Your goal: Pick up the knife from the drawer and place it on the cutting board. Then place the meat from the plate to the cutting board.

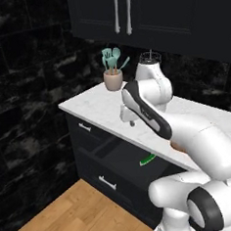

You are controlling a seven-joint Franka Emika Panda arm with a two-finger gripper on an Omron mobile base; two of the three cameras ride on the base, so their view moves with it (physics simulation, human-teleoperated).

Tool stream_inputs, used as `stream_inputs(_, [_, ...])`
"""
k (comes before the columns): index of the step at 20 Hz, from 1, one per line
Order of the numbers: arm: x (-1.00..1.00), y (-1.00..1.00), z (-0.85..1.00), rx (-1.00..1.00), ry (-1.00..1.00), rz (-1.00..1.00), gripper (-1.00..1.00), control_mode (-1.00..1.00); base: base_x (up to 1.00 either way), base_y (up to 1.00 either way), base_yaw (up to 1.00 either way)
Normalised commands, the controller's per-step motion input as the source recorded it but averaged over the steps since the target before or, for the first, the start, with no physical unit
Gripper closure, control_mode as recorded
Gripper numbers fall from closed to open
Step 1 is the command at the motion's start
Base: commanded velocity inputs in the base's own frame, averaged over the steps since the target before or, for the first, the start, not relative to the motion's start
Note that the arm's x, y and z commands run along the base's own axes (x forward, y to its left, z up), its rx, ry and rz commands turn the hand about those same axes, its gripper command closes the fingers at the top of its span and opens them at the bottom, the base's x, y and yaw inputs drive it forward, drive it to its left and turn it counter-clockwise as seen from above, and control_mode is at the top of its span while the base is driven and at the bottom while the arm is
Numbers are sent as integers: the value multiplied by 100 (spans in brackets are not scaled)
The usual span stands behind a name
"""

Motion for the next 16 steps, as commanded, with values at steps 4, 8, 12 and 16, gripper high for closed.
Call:
stream_inputs(4, [23,89,-98,-1,15,16,-100,-100,0,0,0])
stream_inputs(8, [52,44,-60,-10,-3,6,-100,-100,0,0,0])
stream_inputs(12, [32,35,-55,-7,-9,0,-100,-100,0,0,0])
stream_inputs(16, [2,14,-66,1,-1,0,-100,-100,0,0,0])
